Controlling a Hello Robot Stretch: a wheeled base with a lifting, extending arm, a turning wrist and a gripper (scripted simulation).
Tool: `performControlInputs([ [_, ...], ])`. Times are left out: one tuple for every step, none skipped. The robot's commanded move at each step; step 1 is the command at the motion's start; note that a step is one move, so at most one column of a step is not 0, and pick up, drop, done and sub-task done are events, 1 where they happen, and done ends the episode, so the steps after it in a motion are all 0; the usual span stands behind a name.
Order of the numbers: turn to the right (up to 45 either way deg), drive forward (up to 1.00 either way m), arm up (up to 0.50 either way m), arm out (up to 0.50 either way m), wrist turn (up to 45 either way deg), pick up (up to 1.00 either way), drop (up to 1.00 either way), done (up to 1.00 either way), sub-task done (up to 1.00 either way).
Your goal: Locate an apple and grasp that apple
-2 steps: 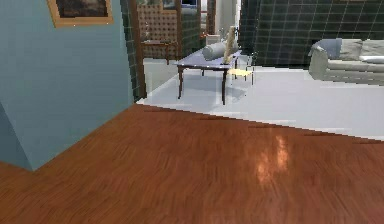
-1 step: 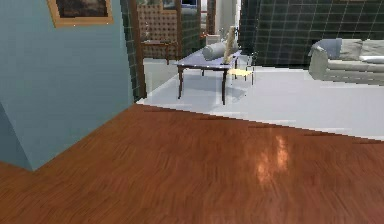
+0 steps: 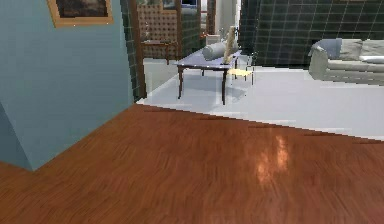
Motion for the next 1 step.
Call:
performControlInputs([
  [0.0, 0.0, 0.0, 0.0, 45.0, 0.0, 0.0, 0.0, 0.0],
])
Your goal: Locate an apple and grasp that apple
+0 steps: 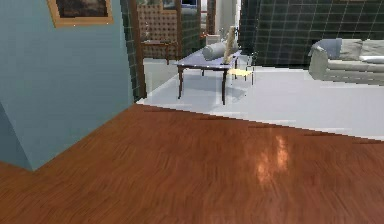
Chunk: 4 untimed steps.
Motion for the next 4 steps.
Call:
performControlInputs([
  [0.0, 0.0, 0.0, 0.0, 45.0, 0.0, 0.0, 0.0, 0.0],
  [0.0, 0.0, 0.0, 0.0, 30.0, 0.0, 0.0, 0.0, 0.0],
  [0.0, 0.0, -0.24, 0.0, 0.0, 0.0, 0.0, 0.0, 0.0],
  [0.0, 0.0, 0.0, 0.0, 0.0, 1.0, 0.0, 0.0, 0.0],
])
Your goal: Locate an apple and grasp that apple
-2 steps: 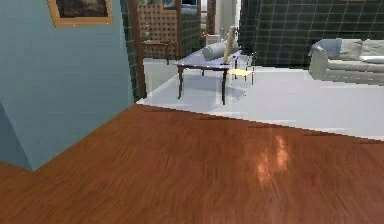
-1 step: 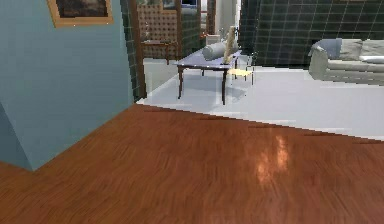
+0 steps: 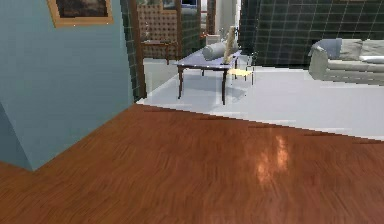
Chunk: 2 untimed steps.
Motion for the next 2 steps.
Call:
performControlInputs([
  [0.0, 0.0, 0.1, 0.0, 0.0, 0.0, 0.0, 0.0, 0.0],
  [0.0, 0.0, 0.0, 0.0, 0.0, 0.0, 0.0, 1.0, 0.0],
])
